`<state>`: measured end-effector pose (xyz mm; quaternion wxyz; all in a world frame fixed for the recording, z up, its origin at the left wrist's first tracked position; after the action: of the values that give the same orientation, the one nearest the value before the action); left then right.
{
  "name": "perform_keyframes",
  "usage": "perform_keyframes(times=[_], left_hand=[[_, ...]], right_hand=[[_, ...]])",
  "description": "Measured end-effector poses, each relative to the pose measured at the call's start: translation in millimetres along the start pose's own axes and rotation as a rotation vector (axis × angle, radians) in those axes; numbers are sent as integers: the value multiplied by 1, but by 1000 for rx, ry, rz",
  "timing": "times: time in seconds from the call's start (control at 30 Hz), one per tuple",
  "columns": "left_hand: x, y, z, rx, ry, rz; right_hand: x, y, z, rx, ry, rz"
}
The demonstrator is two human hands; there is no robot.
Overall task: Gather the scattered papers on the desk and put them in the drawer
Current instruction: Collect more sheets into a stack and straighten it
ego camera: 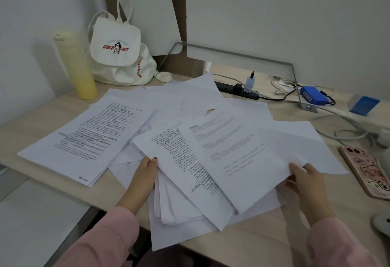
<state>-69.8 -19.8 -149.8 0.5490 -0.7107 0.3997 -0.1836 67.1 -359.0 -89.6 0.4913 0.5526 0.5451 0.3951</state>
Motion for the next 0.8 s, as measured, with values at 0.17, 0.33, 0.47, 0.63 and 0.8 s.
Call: perform_keyframes(times=[0.17,0.33,0.47,0.63,0.8], left_hand=[[-2,-1,0,16,-86,26],[-4,2,1,-13,-88,-18],[-2,-2,-2,-24,-58,-73],[-2,-3,-1,18,-70,-31],[-1,-2,-4,19,-21,-27]], right_hand=[[11,-14,-5,94,158,61],[41,-20,-14,82,369,-153],[44,-19,-4,-78,340,-389],[20,-6,26,-364,95,-841],[17,-17,38,-447,173,-1152]])
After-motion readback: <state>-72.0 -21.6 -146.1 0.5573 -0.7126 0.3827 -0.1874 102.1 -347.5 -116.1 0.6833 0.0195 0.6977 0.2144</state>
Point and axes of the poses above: each hand's wrist, its own z-axis towards the middle knuckle, its own x-axis out of the palm, y = z × x, the point moved 6 cm from there along z, towards the middle knuckle, and after that the axes turned 1 degree about -x, right-handed, at the moved point
